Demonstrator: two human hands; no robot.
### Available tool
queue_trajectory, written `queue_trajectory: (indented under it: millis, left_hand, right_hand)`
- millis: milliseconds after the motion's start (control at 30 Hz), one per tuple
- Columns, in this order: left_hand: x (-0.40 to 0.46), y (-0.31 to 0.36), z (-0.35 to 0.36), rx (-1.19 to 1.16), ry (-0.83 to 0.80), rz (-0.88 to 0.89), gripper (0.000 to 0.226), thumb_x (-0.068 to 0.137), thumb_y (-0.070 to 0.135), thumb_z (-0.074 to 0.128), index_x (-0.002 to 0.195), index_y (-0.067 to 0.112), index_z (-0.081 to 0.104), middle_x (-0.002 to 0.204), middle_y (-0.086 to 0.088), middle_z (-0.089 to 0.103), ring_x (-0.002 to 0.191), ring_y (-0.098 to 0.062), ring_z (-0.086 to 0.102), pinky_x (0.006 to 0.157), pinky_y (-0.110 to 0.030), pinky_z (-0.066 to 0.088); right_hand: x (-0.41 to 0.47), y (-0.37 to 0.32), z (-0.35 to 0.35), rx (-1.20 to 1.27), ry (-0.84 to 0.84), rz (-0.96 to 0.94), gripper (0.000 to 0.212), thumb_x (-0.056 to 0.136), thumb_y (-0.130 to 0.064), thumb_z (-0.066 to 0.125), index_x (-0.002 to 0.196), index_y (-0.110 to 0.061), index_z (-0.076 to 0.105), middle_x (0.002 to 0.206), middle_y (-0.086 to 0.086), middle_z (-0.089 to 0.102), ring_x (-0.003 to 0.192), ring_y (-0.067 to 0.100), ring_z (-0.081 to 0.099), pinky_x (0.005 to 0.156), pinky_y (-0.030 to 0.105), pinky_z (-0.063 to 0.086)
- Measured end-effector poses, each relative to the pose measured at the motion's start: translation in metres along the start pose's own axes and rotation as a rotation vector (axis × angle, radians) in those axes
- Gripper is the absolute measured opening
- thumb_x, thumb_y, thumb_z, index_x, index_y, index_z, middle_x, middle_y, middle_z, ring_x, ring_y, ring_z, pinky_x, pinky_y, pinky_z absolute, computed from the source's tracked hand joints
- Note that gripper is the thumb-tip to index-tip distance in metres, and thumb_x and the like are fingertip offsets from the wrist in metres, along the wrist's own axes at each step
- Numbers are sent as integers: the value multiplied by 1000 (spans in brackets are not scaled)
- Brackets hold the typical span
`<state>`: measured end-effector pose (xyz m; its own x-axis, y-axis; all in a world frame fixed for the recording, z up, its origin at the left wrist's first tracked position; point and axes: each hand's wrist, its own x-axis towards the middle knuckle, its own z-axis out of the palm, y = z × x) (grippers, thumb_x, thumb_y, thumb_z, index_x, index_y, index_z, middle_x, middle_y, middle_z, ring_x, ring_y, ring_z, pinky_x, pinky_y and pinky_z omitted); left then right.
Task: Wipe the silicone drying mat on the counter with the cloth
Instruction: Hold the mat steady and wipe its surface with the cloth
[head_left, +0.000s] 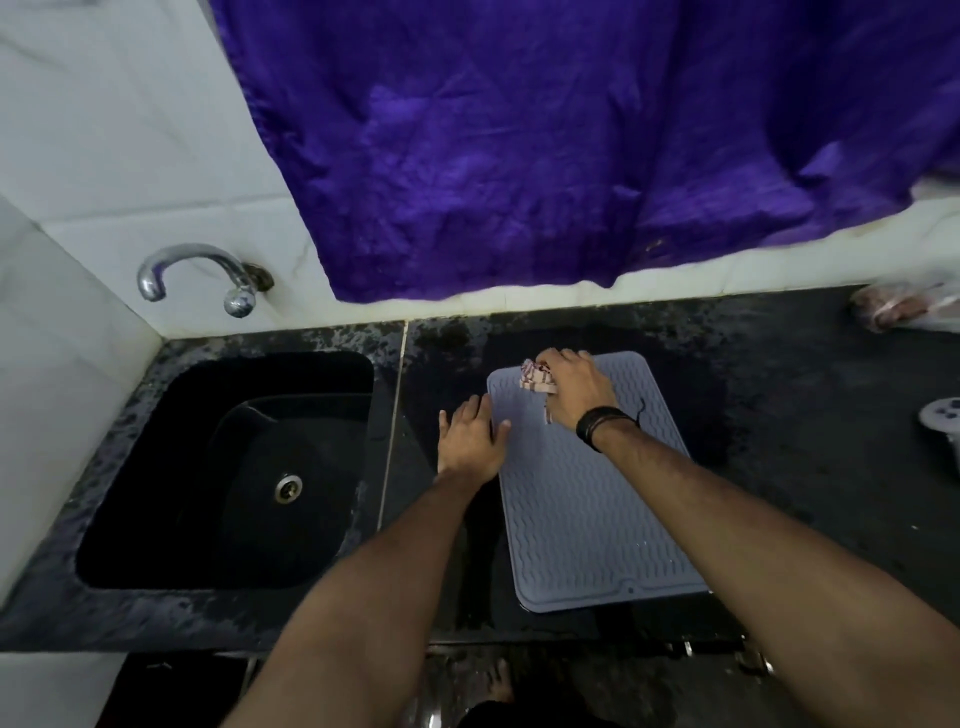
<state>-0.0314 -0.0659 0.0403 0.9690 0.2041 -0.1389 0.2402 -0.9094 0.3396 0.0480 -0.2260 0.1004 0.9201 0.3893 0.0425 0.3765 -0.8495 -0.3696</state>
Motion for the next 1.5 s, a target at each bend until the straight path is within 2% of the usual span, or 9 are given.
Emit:
queue_trajectory:
  millis: [100, 567, 700, 767, 933, 1067, 1167, 1300, 1500]
  left_hand:
    - [15, 11, -37, 44, 48, 34, 66, 105, 50, 36, 159, 14, 24, 165, -7, 25, 152, -23, 23, 126, -50, 4]
    - [48, 58, -165, 128, 278, 144, 61, 104, 41, 45, 158, 16, 29, 164, -8, 26, 152, -24, 24, 126, -48, 9]
    - [53, 65, -179, 154, 426, 192, 30, 99, 22, 52, 123, 15, 67, 135, -6, 56, 126, -29, 50, 114, -40, 30]
    - [55, 68, -181, 168, 491, 205, 26, 97, 18, 52, 110, 12, 73, 122, -6, 61, 116, -28, 53, 107, -37, 35]
    - [59, 72, -172, 155, 497, 193, 24, 98, 29, 57, 105, 13, 73, 117, -4, 62, 113, -26, 54, 108, -39, 35]
    - [56, 70, -144, 116, 386, 169, 33, 96, 42, 60, 114, 16, 68, 125, -2, 59, 120, -25, 53, 111, -42, 34]
    - [51, 65, -115, 72, 153, 124, 55, 93, 49, 62, 135, 15, 52, 141, -6, 52, 134, -28, 46, 115, -46, 32]
    - [39, 58, -73, 89, -164, 77, 86, 93, 51, 63, 158, 14, 22, 167, -8, 19, 153, -25, 18, 124, -52, 15]
    - [25, 58, -14, 8, -442, 5, 110, 91, 50, 68, 161, 13, -9, 169, -10, -12, 156, -29, -8, 125, -49, 12]
  right_hand:
    - [5, -8, -22, 17, 20, -43, 47, 75, 0, 58, 117, -16, 46, 112, 9, 60, 107, 29, 46, 70, 37, 43]
    - [35, -43, -111, 43, 200, -96, 45, 74, 0, 59, 113, -17, 47, 112, 6, 49, 103, 26, 50, 70, 38, 49]
    - [39, -43, -123, 87, 198, -56, 39, 79, -11, 62, 111, -15, 41, 110, 10, 53, 97, 29, 55, 70, 36, 47]
    - [40, -42, -128, 92, 203, -49, 36, 83, -16, 61, 112, -14, 40, 110, 11, 53, 96, 30, 57, 72, 38, 49]
    - [40, -32, -126, 94, 197, -28, 34, 85, -21, 61, 111, -14, 41, 110, 10, 53, 95, 30, 59, 73, 40, 51]
    - [36, -13, -107, 82, 149, 4, 34, 83, -19, 61, 113, -12, 45, 113, 10, 54, 98, 29, 58, 78, 41, 51]
    - [29, 5, -86, 62, 74, 56, 42, 83, -19, 62, 121, -10, 47, 120, 11, 52, 106, 30, 57, 82, 40, 50]
    - [16, 31, -59, 49, -12, 136, 38, 87, -29, 63, 118, -8, 54, 122, 13, 51, 106, 31, 57, 82, 37, 48]
    - [-22, 66, -10, 23, -133, 232, 28, 87, -30, 64, 107, -10, 64, 114, 10, 60, 97, 27, 62, 82, 35, 53]
